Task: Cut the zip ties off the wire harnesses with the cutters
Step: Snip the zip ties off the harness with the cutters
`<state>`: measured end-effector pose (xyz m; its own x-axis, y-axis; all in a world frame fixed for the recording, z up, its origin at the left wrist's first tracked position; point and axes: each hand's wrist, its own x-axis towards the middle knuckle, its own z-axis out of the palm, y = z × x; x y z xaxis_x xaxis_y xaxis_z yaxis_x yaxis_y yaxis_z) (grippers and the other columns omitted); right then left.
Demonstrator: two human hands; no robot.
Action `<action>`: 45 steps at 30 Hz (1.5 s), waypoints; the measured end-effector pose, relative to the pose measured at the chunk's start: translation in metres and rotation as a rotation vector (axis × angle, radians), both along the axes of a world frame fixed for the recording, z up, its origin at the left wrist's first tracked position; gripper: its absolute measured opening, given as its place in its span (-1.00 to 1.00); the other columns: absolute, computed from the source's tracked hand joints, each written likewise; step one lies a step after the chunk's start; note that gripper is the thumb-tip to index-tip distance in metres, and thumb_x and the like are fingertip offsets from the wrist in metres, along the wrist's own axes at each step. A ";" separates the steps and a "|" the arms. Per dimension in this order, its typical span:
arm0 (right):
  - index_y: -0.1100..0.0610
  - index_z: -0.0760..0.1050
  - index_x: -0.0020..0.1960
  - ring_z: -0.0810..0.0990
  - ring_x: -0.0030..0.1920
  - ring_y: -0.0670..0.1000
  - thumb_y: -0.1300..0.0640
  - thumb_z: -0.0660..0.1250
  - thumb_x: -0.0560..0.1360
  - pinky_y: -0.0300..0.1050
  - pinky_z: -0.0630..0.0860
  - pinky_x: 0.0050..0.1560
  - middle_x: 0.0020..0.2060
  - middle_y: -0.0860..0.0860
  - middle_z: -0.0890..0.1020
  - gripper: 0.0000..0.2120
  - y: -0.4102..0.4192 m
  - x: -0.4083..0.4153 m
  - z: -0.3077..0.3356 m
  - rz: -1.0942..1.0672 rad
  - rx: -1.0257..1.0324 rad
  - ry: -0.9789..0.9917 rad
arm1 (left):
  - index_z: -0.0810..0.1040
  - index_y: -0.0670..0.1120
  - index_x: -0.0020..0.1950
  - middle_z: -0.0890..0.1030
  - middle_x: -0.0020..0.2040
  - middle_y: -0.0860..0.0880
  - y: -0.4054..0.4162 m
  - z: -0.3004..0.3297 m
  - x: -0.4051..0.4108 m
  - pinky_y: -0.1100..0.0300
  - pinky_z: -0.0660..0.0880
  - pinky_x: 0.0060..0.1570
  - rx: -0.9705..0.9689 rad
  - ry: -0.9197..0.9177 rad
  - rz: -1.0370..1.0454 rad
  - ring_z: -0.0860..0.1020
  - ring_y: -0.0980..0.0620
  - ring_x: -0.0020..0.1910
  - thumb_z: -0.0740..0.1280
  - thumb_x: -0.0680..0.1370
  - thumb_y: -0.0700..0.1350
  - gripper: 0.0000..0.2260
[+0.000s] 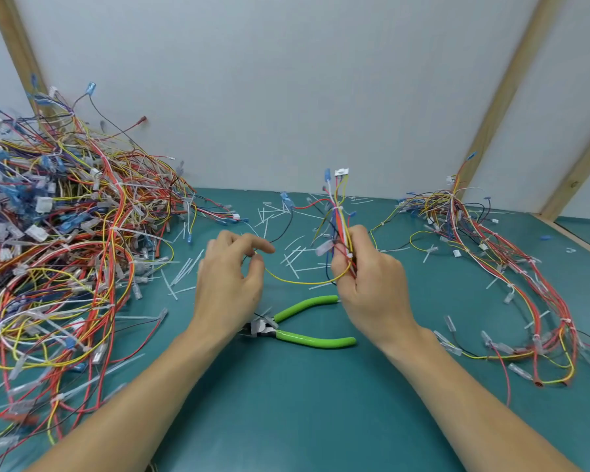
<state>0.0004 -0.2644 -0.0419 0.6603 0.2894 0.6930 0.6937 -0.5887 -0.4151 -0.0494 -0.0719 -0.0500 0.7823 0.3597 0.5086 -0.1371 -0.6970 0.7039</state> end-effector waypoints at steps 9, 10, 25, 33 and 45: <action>0.13 0.50 0.02 0.55 -0.37 0.27 0.12 0.35 0.57 -0.07 0.21 -0.44 -0.35 0.01 0.60 -0.91 0.014 -0.016 0.000 0.006 -0.317 -0.092 | 0.70 -0.10 -0.13 0.64 -0.28 -0.11 -0.016 0.012 -0.004 0.27 0.42 -0.30 -0.483 -0.016 -0.363 0.49 -0.07 -0.29 0.32 0.64 -0.08 -0.77; 0.09 0.49 0.03 0.57 -0.30 0.25 0.10 0.34 0.58 -0.05 0.25 -0.43 -0.28 0.00 0.61 -0.92 0.015 -0.017 0.001 0.028 -0.350 -0.073 | 0.70 -0.11 -0.18 0.63 -0.31 -0.10 -0.014 0.012 -0.002 0.32 0.40 -0.37 -0.557 0.020 -0.349 0.46 -0.02 -0.33 0.31 0.65 -0.05 -0.71; 0.01 0.61 0.23 0.60 -0.09 0.09 0.15 0.44 0.49 -0.01 0.51 -0.21 -0.10 -0.05 0.61 -0.68 0.020 -0.025 0.001 0.083 -0.475 -0.133 | 0.69 -0.20 -0.13 0.55 -0.43 0.03 -0.003 0.009 0.001 0.30 0.26 -0.55 -0.756 0.196 -0.216 0.38 0.05 -0.50 0.41 0.57 -0.01 -0.74; -0.02 0.49 0.42 0.51 0.19 0.05 -0.02 0.33 0.39 -0.02 0.40 0.14 0.21 -0.10 0.56 -0.41 0.012 -0.015 0.003 0.059 -0.434 -0.039 | 0.67 -0.09 0.02 0.60 -0.23 -0.02 -0.003 0.008 0.003 0.25 0.35 -0.48 -0.766 0.119 -0.247 0.51 0.12 -0.36 0.28 0.66 -0.12 -0.82; -0.02 0.23 0.58 0.49 0.39 0.08 -0.34 0.44 0.43 0.00 0.42 0.23 0.42 -0.06 0.48 -0.14 -0.005 -0.005 0.009 -0.205 -0.459 0.324 | 0.57 0.00 0.08 0.55 -0.25 0.09 0.010 0.011 0.006 0.33 0.52 -0.27 -0.978 -0.071 -0.302 0.52 0.19 -0.31 0.16 0.71 -0.12 -0.81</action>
<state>-0.0049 -0.2696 -0.0330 0.8914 0.3556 0.2811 0.4271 -0.8665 -0.2585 -0.0430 -0.0620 -0.0393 0.8885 0.4348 0.1468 -0.2747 0.2478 0.9290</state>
